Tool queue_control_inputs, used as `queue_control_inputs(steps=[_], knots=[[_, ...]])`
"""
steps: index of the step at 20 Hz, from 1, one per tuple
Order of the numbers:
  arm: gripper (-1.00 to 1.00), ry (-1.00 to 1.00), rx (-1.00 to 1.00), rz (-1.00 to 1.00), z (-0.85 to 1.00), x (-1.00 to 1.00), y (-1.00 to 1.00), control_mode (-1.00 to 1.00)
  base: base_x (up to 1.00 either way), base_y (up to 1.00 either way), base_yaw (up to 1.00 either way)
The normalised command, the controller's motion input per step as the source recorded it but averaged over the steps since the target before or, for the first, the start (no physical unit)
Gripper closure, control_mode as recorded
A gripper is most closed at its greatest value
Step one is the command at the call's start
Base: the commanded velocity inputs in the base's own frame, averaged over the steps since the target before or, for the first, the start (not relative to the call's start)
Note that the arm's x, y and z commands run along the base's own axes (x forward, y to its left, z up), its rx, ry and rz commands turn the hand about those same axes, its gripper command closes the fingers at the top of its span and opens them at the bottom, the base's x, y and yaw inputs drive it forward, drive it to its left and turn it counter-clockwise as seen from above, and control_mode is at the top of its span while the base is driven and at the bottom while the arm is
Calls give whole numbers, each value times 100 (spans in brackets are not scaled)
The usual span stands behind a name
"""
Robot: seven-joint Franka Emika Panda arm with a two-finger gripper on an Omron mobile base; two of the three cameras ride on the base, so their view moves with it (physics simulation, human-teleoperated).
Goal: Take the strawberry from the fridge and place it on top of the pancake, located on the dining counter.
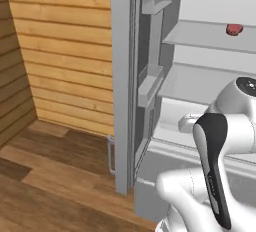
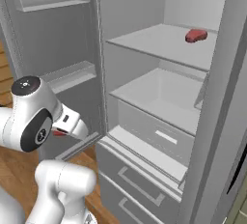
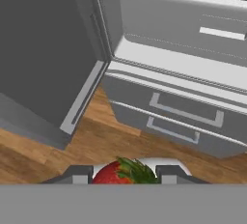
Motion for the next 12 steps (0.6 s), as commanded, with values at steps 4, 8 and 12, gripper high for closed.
queue_control_inputs(steps=[4, 8, 12], knots=[[100, 0, 0, 0, 0, 0, 0, 100, -87, 16, 60], [100, 0, 0, 0, 0, 0, 0, 100, -61, 35, 70], [100, 0, 0, 0, 0, 0, 0, 100, -88, 26, 60]])
